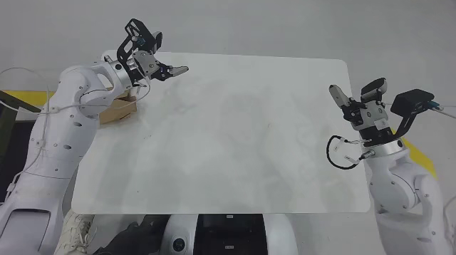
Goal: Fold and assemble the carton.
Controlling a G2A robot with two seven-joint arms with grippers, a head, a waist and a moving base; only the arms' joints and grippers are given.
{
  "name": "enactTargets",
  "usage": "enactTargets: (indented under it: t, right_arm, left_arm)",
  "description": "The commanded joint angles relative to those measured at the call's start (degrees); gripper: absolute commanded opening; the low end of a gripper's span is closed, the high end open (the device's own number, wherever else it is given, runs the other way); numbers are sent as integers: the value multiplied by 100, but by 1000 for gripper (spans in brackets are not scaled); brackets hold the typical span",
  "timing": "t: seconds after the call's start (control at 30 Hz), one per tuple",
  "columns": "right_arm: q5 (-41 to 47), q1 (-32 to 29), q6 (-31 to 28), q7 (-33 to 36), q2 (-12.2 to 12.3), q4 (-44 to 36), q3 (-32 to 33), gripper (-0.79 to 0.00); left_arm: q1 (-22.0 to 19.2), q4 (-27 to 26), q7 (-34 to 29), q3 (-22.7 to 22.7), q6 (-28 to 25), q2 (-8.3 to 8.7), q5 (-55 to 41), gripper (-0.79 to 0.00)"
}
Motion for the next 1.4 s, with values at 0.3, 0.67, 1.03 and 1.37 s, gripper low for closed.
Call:
enactTargets:
  t: [0.3,0.67,1.03,1.37]
  right_arm:
    - [0,0,0,0,0,0,0,-1]
    - [0,0,0,0,0,0,0,0]
    - [0,0,0,0,0,0,0,0]
    - [0,0,0,0,0,0,0,0]
  left_arm:
    - [0,0,0,0,0,0,0,0]
    - [-176,487,-1000,-159,38,13,-792,0]
    - [-952,2211,-3347,-153,-800,57,-3438,0]
    - [-1201,3349,-4091,-126,-990,181,-4576,0]
